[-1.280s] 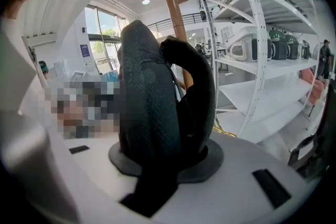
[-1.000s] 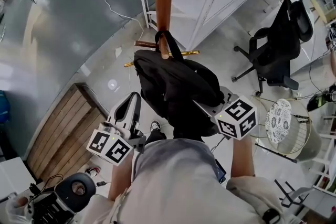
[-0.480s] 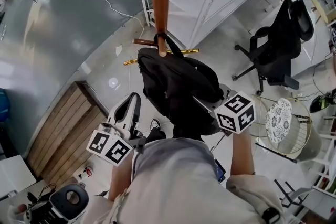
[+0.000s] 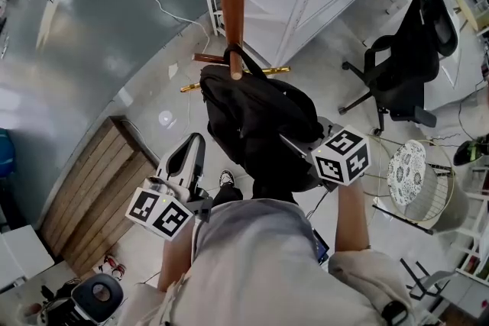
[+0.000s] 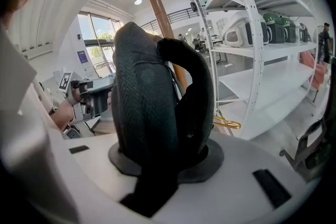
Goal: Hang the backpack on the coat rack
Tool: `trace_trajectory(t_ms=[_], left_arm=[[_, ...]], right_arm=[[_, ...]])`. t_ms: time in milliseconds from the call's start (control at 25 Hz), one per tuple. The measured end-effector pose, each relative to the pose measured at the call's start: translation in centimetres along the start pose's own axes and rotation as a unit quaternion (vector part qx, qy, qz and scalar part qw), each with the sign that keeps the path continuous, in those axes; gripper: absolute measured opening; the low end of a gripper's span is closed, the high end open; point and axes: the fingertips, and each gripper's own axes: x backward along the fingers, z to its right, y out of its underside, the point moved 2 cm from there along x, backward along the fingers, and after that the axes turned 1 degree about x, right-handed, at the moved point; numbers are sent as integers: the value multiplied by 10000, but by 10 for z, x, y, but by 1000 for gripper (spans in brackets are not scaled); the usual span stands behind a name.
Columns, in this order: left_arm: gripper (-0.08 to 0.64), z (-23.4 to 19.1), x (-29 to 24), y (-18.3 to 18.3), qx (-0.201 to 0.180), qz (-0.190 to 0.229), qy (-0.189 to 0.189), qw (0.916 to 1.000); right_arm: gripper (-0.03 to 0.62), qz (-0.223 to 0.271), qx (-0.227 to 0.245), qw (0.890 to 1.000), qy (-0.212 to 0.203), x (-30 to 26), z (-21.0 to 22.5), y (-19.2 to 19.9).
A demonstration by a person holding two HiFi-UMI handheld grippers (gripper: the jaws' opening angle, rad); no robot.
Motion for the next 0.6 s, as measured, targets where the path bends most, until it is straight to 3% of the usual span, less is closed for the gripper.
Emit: trace_trajectory(t_ms=[600], left_arm=[[6, 1, 0, 5, 244, -66, 111, 9996]], right_arm=[[135, 17, 32, 9993, -370, -23, 10, 3]])
